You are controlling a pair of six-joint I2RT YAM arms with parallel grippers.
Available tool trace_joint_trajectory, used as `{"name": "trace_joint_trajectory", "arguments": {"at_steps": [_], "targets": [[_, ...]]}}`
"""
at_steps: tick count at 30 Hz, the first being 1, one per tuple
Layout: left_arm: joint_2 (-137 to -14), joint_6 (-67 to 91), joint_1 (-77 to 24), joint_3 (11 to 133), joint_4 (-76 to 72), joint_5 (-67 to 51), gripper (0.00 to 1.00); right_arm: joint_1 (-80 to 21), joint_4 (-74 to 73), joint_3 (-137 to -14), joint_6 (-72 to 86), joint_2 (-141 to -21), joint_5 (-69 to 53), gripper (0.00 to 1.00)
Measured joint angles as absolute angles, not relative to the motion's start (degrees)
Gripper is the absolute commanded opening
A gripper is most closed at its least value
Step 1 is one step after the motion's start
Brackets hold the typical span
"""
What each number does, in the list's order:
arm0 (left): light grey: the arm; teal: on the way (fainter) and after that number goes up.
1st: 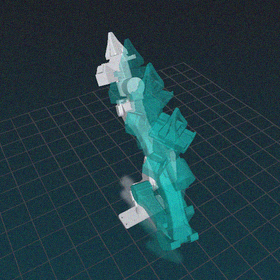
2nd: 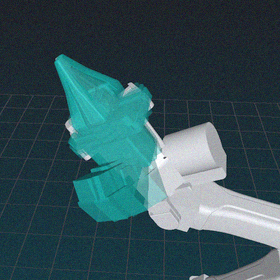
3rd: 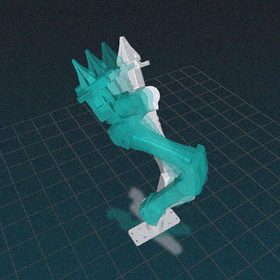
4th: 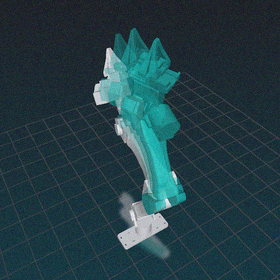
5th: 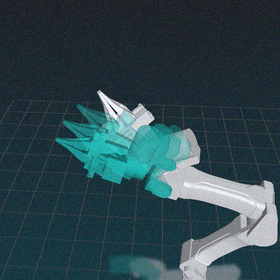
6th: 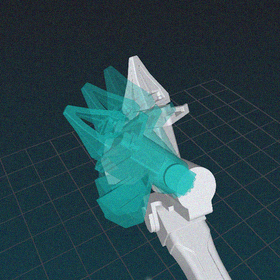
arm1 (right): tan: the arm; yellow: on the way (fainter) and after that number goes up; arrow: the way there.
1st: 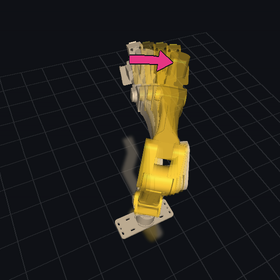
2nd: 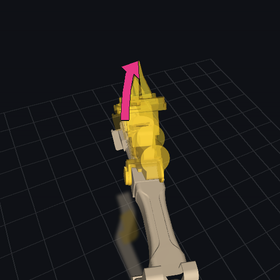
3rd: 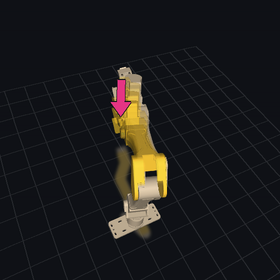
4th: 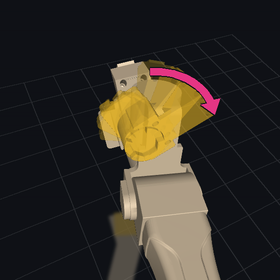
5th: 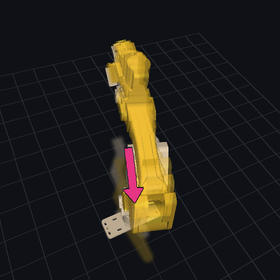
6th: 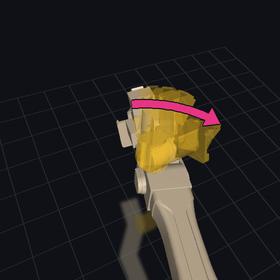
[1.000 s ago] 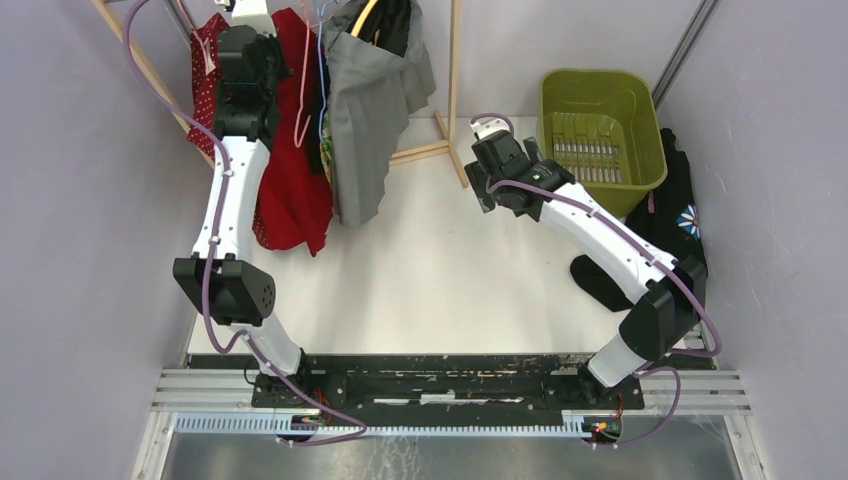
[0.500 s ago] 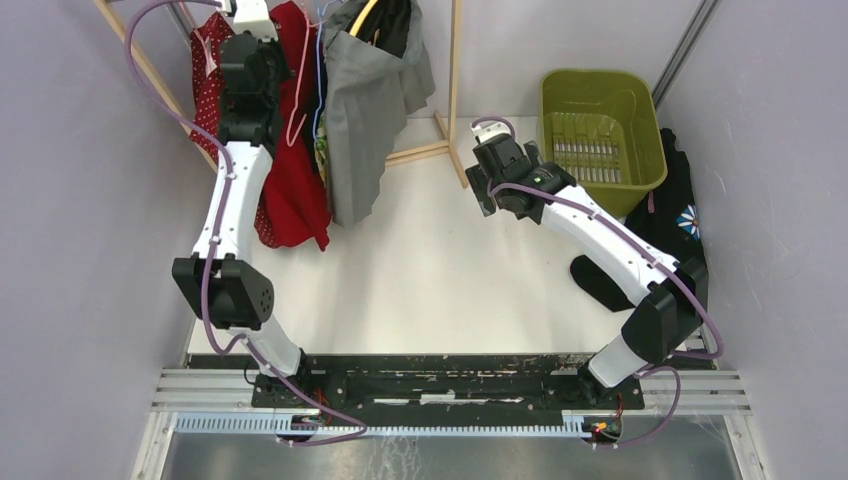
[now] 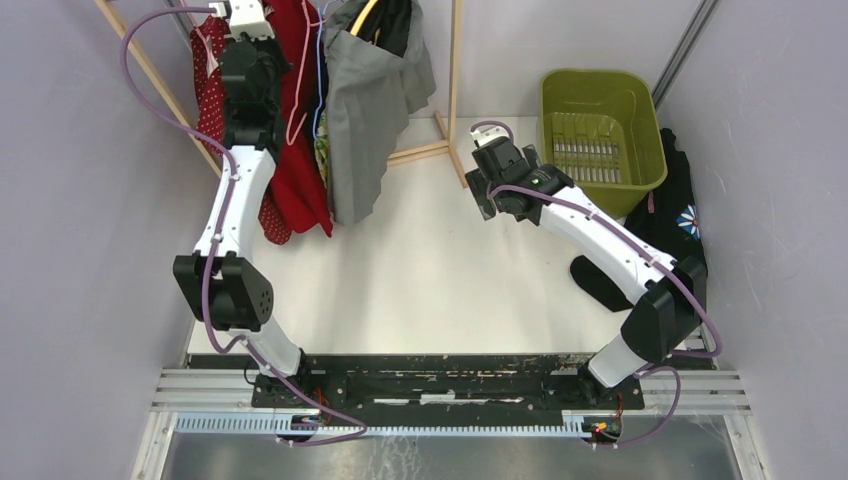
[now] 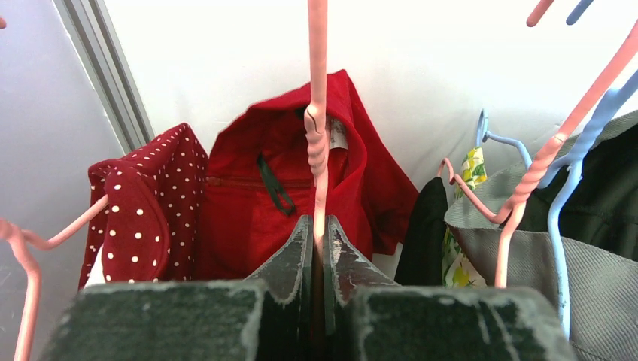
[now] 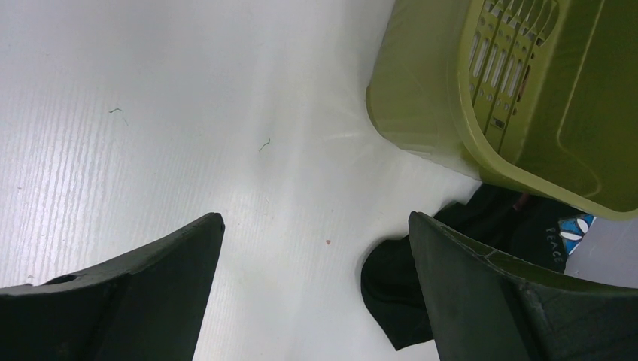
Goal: Remove the skirt from the hanger
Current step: Pick up the hanger from the clothesline.
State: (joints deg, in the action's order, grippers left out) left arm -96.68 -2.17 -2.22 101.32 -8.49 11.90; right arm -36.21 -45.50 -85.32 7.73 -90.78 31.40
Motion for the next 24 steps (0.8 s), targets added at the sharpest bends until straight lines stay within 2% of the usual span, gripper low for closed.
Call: {"name": "trace_joint_trajectory", "arguments": {"at_steps": [11,24], "targets": [[-98.4,-2.2,-2.2,102.6,-10.1,11.9,0.03,-36.2,-45.5,-85.3,7.7,-91.0,31.0,1.00],[-92.7,-1.0,-1.6,85.2,-32.3,11.3,0.03,-36.2,-45.5,-83.7,7.7,-91.8,29.9,1.00]]}}
